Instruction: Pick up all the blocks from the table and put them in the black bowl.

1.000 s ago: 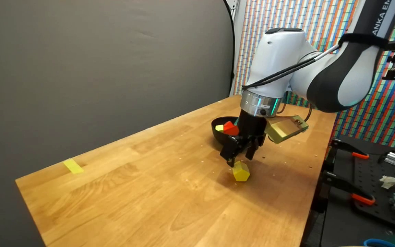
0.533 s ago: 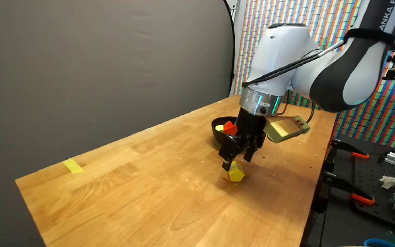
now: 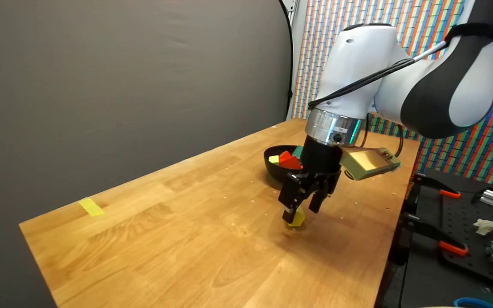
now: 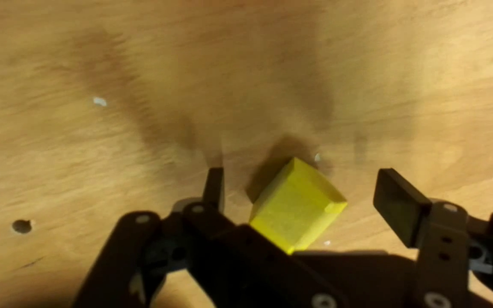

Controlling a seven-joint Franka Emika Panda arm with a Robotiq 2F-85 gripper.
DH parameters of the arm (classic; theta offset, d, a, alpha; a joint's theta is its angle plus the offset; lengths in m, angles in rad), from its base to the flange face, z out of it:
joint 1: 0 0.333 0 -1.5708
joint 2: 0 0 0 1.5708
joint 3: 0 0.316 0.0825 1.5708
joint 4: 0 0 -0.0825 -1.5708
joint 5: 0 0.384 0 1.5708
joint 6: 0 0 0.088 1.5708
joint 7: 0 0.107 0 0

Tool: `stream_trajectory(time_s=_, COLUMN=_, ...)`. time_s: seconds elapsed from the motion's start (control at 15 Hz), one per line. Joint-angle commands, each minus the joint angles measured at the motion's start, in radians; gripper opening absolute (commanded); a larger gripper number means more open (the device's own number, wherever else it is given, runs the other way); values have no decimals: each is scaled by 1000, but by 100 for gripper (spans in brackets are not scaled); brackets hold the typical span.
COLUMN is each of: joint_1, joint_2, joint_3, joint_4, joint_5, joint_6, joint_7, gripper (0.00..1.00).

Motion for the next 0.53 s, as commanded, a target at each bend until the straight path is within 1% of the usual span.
stream_trajectory(time_s=0.0, joint_1=100, joint_2=-14, joint_3=-142, joint_4=55, joint_5=-26, joint_6=-2, joint_7=44, gripper=58)
stream_trajectory(time_s=0.13, joint_1=154, joint_2=11, joint_3=-212, joint_4=97, joint_5=-29, joint_6=-24, joint_7=50, gripper=42)
stream_trajectory(time_s=0.2, joint_1=171, joint_2=21, joint_3=-229, joint_4=111, joint_5=-23, joint_6=-33, joint_7=50, gripper=35)
stream_trajectory(time_s=0.27, joint_1=171, joint_2=32, joint_3=-226, joint_4=120, joint_5=-11, joint_6=-49, joint_7=44, gripper=28)
stream_trajectory(time_s=0.33, joint_1=161, joint_2=42, joint_3=-206, joint_4=125, joint_5=4, joint_6=-78, joint_7=35, gripper=19)
stream_trajectory(time_s=0.4, joint_1=164, joint_2=44, joint_3=-200, joint_4=126, joint_5=11, joint_6=-103, joint_7=39, gripper=19)
stream_trajectory(time_s=0.47, joint_1=152, joint_2=47, joint_3=-180, joint_4=126, joint_5=23, joint_6=-126, joint_7=36, gripper=48)
